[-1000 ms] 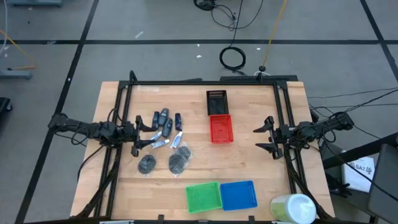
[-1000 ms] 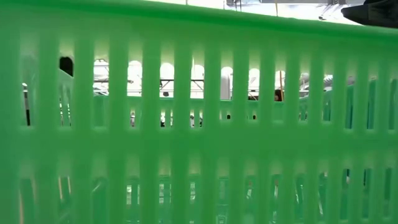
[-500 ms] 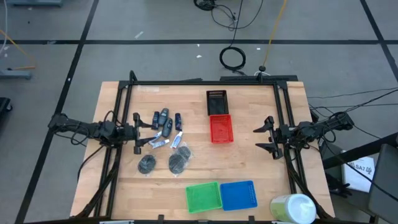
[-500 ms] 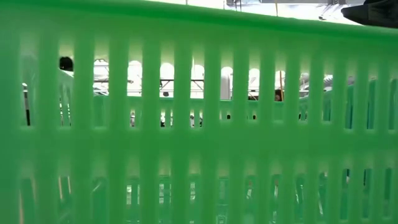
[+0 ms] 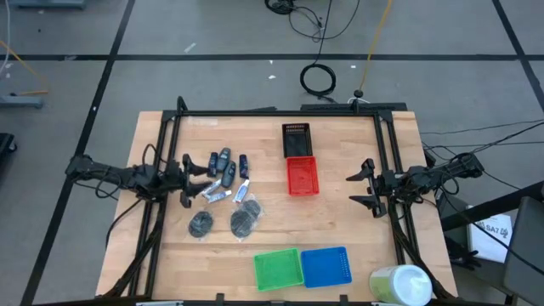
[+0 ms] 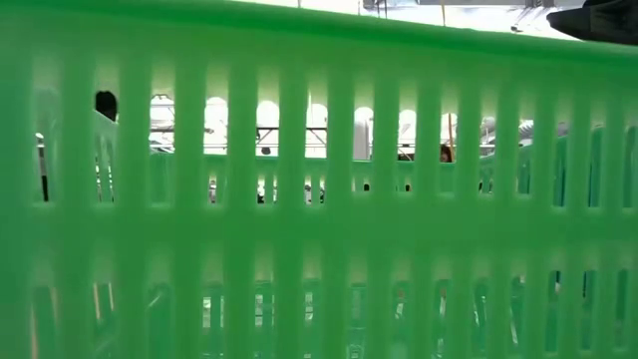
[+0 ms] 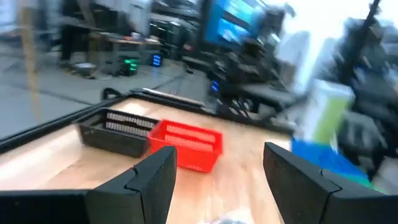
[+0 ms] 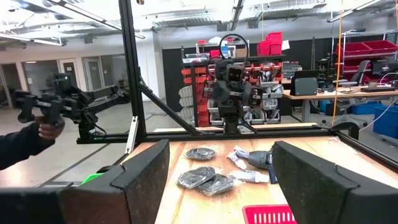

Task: Pick & Place Travel size toiletries
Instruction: Put the left dark blue shave cream into the black bin

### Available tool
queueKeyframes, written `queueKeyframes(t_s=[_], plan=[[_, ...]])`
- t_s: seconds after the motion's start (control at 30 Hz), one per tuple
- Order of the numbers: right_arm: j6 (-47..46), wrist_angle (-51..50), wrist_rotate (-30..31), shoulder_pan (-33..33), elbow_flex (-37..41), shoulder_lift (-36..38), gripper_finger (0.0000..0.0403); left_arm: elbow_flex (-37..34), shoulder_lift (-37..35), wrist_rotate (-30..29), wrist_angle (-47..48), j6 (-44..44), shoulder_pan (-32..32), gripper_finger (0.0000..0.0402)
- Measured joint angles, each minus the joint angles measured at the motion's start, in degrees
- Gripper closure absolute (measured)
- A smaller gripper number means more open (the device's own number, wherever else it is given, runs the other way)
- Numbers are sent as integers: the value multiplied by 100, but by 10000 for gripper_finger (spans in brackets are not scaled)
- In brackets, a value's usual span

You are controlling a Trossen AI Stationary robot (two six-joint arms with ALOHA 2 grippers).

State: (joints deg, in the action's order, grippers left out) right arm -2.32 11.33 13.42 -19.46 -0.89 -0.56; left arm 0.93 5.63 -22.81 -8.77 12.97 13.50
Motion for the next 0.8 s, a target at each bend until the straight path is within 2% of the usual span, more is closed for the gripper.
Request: queueKeyframes(t_s=[0.07,0.17,0.33,0.47,0.6,0.7,0.8], plan=[[1,0,1,0,2,0,133,138,0,-594,211,659,-4,165],[0,2,1,0,2,0,133,679,211,-1027,1182,1418,-2,165],[1,8,1,0,0,0,133,1937,1489,-1725,2903,2753,-84,165],[-1,6,1,0,2,0,133,2865,2996,-1600,4069,3752,-496,165],[0,4,1,0,1,0,133,3410,4468,-1343,4880,4511,-1186,165],[1,5,1,0,1,0,133,3646,5245,-1116,5368,4897,-1708,165],[-1,10,1,0,2,0,133,3658,5715,-887,5451,5206,-2095,165]])
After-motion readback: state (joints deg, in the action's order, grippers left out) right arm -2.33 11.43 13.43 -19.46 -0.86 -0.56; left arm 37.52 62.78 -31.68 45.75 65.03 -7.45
